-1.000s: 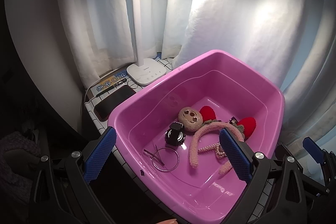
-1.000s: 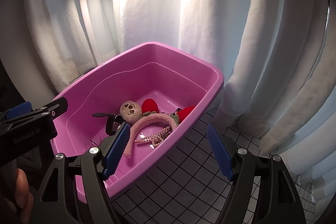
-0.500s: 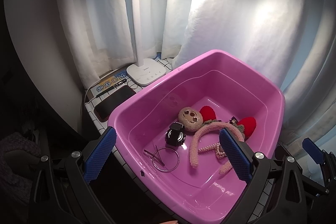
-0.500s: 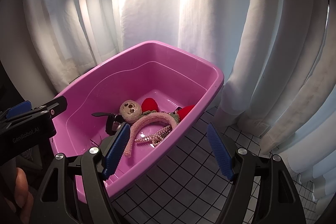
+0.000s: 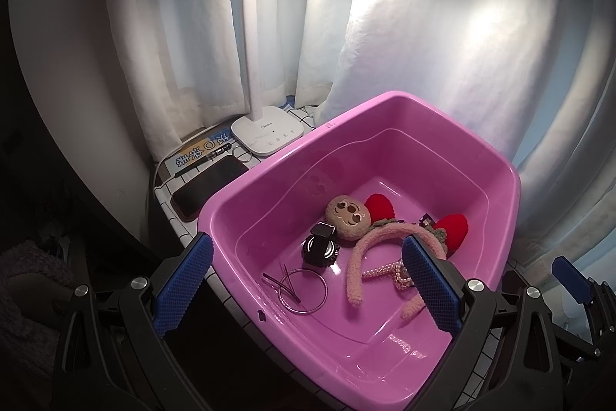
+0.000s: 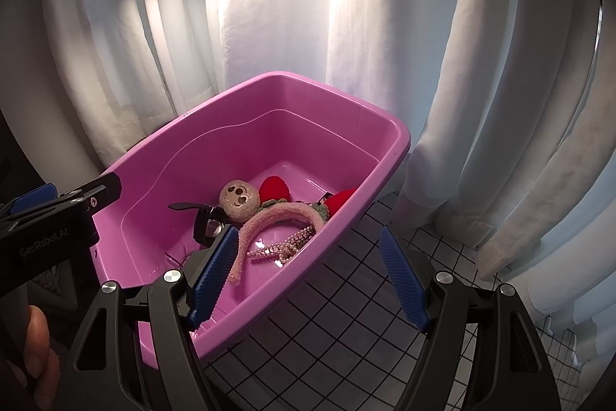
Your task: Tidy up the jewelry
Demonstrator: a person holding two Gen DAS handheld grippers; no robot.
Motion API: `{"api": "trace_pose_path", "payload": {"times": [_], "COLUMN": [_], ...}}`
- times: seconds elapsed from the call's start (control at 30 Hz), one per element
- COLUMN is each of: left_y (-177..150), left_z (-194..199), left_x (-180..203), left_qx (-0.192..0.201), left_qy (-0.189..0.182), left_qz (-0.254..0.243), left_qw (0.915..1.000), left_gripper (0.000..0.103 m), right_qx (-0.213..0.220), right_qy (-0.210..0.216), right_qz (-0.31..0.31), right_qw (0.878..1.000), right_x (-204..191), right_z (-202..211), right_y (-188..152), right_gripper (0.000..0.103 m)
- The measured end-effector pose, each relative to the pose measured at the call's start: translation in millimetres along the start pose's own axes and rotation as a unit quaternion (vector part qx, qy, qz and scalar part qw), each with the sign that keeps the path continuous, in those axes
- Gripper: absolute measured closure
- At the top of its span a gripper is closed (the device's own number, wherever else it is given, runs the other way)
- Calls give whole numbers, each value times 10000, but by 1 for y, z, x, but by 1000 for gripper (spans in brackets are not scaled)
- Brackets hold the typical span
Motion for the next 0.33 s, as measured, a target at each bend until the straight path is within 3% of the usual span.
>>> {"api": "trace_pose_path", "payload": {"times": [0.33], "left_y": [0], "left_z": [0], "left_x": [2], "left_qx": [-26], "left_qy": [69], "left_qz": [-38], "left_qw": [10000], "left_gripper": [6], "right_qx": [-5], "right_qy": [8], "right_qz": [-9], "right_qw": [10000], "right_x": [1], "right_z": [0], "right_y": [-1], "right_gripper": [31]}}
Point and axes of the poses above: each gripper's, at about its wrist camera, not at the fingertips, and z roughly against the way its jaws point, x to its right, y to its top, the point moved 1 cm from there along -z, roughly the way its jaws point, and after that the axes turned 3 degrees about -x, right-handed, at the moved point
